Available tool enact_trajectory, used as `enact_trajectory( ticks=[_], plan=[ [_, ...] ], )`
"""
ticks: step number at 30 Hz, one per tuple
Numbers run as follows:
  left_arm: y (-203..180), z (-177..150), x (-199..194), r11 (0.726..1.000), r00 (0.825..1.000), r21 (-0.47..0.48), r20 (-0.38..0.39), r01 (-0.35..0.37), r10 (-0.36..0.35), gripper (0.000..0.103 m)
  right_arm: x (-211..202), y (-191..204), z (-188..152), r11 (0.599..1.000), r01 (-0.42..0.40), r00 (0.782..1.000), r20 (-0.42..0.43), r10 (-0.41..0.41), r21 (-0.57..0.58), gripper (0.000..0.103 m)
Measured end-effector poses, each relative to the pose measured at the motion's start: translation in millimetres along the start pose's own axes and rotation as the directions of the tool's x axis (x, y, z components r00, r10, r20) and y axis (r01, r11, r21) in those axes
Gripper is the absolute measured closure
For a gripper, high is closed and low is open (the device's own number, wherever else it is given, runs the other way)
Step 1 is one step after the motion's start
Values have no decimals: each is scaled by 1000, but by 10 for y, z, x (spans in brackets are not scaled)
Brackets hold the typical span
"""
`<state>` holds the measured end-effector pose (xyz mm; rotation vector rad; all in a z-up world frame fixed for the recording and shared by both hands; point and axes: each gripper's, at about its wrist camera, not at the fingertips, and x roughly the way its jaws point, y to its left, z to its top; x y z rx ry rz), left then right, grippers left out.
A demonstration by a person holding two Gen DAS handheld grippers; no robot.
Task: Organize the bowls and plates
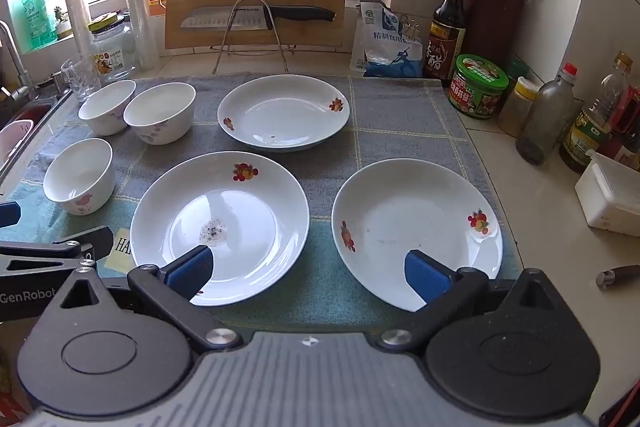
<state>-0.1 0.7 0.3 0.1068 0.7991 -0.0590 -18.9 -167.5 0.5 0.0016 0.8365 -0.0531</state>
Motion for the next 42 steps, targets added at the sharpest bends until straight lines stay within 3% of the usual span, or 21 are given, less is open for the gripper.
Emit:
enact_trajectory(
  ticks=[42],
  plan=[
    [15,73,-36,1000,1000,2,3,-6,6,1,-43,29,45,1000,-5,1000,7,5,3,0]
  ],
)
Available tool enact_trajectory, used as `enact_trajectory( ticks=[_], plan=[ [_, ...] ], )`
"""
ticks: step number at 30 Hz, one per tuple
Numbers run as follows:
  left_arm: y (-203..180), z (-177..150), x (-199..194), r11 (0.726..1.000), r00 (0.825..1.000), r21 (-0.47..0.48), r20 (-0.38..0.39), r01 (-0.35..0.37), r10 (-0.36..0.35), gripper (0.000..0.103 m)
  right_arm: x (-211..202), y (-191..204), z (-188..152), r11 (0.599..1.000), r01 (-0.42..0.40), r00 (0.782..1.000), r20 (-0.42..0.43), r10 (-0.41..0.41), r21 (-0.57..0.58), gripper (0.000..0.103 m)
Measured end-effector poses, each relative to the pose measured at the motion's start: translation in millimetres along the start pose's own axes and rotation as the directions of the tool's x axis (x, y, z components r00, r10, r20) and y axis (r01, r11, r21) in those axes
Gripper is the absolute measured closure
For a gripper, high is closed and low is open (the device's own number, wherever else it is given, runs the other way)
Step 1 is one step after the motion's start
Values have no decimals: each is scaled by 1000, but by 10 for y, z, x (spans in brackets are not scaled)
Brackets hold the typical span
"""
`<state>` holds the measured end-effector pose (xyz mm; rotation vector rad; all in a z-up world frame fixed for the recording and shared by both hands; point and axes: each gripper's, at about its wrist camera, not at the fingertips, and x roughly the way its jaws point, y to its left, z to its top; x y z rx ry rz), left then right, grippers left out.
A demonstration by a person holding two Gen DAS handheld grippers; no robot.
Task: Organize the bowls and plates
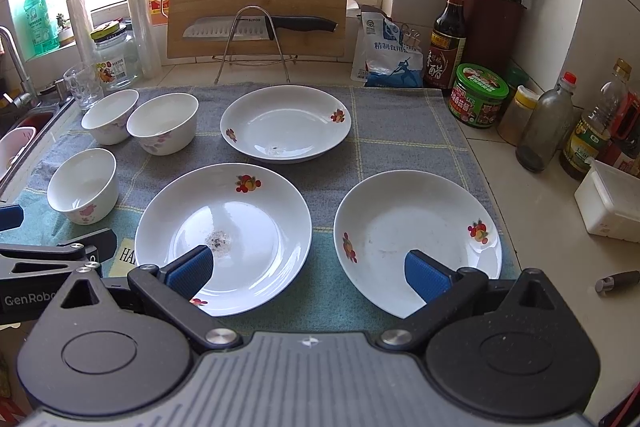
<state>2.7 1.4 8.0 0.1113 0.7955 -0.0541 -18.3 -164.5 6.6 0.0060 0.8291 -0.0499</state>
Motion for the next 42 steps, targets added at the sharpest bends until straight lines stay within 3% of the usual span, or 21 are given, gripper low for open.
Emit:
enact_trajectory(
  ticks=[42],
  plan=[
    [-37,-6,-15,1000,1000,22,17,-1,1,1,-49,2,-5,999,15,999,34,-14,-30,0]
  ],
)
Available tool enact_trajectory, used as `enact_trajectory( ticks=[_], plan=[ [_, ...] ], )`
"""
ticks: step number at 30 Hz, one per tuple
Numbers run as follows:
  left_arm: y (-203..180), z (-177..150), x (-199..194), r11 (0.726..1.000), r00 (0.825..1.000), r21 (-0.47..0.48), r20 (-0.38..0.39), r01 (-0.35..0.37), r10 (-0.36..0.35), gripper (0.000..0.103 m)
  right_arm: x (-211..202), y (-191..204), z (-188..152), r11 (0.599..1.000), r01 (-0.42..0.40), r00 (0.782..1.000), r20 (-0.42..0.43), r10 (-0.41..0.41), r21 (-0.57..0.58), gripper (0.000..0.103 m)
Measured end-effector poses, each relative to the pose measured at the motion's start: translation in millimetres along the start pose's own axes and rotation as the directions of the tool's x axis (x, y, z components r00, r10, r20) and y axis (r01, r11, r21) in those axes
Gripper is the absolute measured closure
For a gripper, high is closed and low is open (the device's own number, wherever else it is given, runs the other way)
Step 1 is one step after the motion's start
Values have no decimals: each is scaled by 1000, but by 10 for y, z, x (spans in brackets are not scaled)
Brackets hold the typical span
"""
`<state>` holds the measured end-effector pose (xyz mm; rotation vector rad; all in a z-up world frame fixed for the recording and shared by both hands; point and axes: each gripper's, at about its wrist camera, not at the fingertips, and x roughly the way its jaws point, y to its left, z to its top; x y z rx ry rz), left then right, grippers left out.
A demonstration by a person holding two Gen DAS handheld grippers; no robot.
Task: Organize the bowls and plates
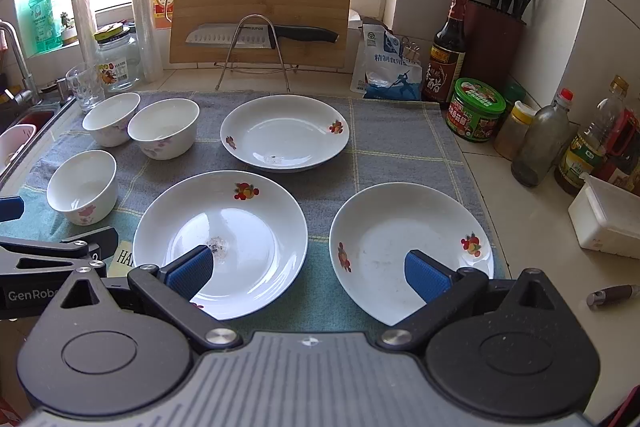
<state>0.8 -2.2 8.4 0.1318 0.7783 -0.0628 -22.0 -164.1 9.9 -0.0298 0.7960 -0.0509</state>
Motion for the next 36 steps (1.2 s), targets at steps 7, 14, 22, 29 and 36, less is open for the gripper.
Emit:
enact_trajectory(
  ticks=[7,14,22,29,36],
  plan=[
    [-47,4,-7,1000,1000,11,6,16,-16,1,-29,-41,-25,1000,4,1000,16,-4,6,0],
    [-163,18,10,999,999,40,14,34,-35,1,-49,-147,-85,1000,-8,998,56,8,0,0],
    [-293,21,28,998,999,63,35,20,-22,1,39,-439,-271,1000,6,994,112,-5,-13,0],
    [-432,50,45,995,996,88,74,42,-48,1,193,-776,-542,999,44,994,100,-43,-3,0],
    [-564,87,124,990,990,93,74,110,-117,1,409,-983,-791,1000,8,998,64,-8,-5,0]
  ],
)
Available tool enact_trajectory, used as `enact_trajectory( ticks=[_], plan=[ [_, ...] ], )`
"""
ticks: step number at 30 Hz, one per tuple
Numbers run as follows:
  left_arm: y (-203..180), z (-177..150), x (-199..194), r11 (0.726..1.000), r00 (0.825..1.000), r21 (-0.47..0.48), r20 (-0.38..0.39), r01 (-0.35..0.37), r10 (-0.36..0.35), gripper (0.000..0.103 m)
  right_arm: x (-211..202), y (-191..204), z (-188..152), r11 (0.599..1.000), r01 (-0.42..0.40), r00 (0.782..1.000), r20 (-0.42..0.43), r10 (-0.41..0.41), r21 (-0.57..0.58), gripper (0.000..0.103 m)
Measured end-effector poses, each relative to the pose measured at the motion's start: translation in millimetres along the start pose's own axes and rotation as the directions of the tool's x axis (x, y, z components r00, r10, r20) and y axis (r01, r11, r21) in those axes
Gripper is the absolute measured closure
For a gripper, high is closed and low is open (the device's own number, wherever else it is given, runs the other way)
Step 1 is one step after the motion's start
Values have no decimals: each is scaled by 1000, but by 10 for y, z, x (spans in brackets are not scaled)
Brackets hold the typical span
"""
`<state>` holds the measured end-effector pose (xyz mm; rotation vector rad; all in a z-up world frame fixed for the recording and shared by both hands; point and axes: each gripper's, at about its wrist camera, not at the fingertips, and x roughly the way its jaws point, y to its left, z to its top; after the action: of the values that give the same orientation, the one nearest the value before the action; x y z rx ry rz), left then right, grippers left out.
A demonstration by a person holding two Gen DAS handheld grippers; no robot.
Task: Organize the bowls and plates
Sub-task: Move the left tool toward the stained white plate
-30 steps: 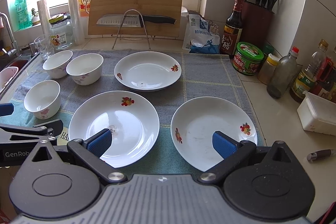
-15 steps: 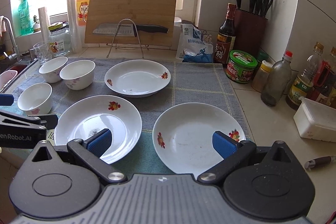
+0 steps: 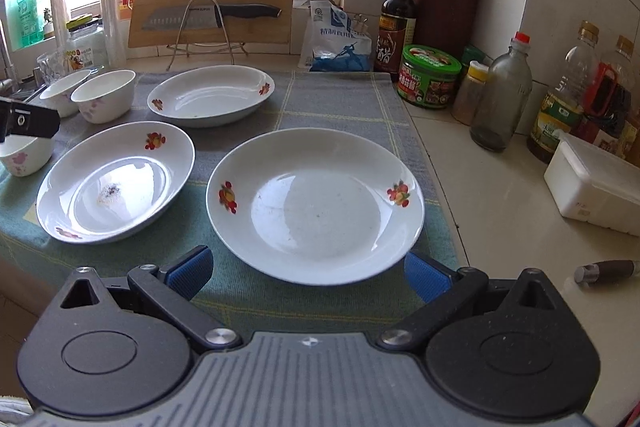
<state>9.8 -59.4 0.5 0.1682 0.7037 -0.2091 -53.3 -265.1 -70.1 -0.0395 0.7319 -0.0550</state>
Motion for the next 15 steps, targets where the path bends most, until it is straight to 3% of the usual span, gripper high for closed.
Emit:
enact_trajectory(
  ticks=[5,15],
  plan=[
    [-35,81,100,995,995,-30,-28,94,-95,1,148,-91,-154,1000,-30,999,-24,30,-4,0],
    [-368,364,293,975,984,136,-37,177,-174,1,431,-240,-225,998,-61,998,-31,62,17,0]
  ],
)
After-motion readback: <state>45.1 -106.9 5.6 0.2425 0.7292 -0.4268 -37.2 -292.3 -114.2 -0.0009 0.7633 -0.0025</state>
